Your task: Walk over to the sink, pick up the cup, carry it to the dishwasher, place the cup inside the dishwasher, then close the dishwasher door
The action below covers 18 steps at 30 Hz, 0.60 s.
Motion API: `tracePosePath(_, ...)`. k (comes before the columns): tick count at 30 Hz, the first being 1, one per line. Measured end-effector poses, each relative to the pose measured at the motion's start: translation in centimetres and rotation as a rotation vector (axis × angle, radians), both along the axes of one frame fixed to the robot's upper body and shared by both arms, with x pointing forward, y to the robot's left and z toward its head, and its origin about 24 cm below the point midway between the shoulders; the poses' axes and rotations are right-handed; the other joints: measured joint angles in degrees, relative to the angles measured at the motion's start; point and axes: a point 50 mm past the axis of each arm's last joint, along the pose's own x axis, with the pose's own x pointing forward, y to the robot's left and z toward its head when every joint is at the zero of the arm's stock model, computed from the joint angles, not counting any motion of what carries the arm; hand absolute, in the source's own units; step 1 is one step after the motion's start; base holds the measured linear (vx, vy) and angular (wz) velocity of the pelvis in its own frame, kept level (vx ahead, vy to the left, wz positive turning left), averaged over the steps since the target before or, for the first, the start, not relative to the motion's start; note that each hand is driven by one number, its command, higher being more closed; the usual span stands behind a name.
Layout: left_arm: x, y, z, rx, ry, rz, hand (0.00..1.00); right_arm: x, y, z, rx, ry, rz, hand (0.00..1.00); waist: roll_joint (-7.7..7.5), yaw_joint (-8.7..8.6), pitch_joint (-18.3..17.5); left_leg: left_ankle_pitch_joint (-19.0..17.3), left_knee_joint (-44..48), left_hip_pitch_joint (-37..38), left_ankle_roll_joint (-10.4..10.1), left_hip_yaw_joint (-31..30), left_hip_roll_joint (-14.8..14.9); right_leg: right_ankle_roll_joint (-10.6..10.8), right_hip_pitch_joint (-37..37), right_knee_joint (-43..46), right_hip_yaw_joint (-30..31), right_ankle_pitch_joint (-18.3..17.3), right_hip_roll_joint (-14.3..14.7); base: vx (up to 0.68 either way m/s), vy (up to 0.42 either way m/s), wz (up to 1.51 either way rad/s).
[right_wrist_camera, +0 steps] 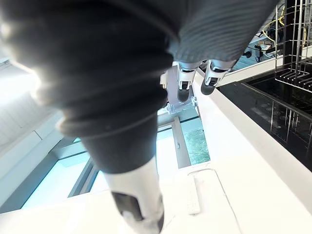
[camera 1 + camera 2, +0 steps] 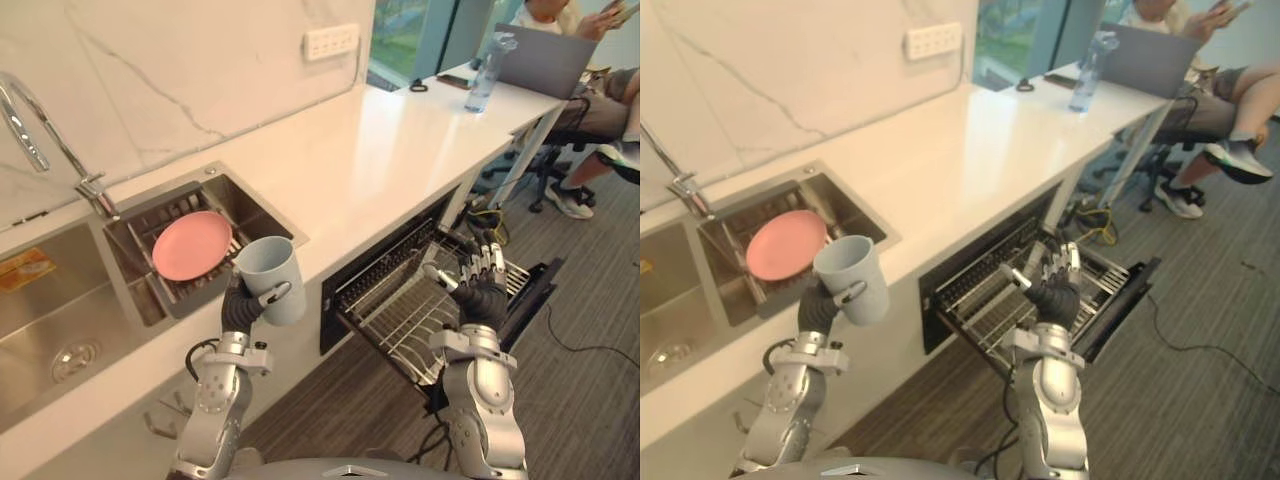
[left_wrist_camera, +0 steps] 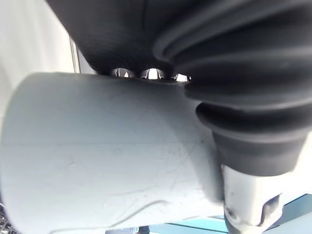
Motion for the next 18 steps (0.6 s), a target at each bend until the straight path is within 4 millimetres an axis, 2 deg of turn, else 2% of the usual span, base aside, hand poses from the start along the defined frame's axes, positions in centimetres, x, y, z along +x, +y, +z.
tracePosePath(1, 0.2, 0.0, 0.1, 0.013, -0.002, -0.01, 1.0, 0.4, 0.0, 0.0, 0.005, -0.003, 0.003, 0.0, -0.12, -0.1, 0.0, 1.4, -3.3, 1.4, 0.4, -0.1, -1.2, 0.0, 1.2, -2.5, -0.2, 1.4, -0.6, 0.1, 0.165, 0.18)
tracePosePath(5, 0.3, 0.0, 0.1, 0.02, 0.0, -0.009, 1.0, 0.7, 0.1, 0.1, 0.021, -0.007, 0.008, 0.0, -0.58, -0.13, -0.3, 3.6, -9.5, 4.6, 1.0, -0.2, -3.4, 0.9, 3.8, -7.7, -0.7, 3.4, -1.5, 0.08, 0.09, 0.08)
tracePosePath(12, 0.5, -0.7, 0.3, 0.022, 0.002, -0.035, 1.0, 0.9, 0.2, -0.8, 0.056, 0.029, 0.032, 0.0, -1.1, -1.2, -0.5, 4.7, -12.1, 4.6, 1.0, 0.1, -4.0, 1.7, 4.0, -11.6, -0.7, 5.9, -1.3, 0.01, -0.001, -0.04)
tracePosePath(18, 1.7, -0.6, 1.9, 0.01, -0.071, 0.009, 1.0, 1.5, 1.4, 0.1, 0.133, -0.072, 0.183, 0.0, -1.43, -1.53, -0.6, 5.7, -13.4, 4.7, 1.5, 0.4, -4.3, 1.8, 4.2, -13.5, -0.7, 7.6, -1.3, -0.01, 0.0, -0.01)
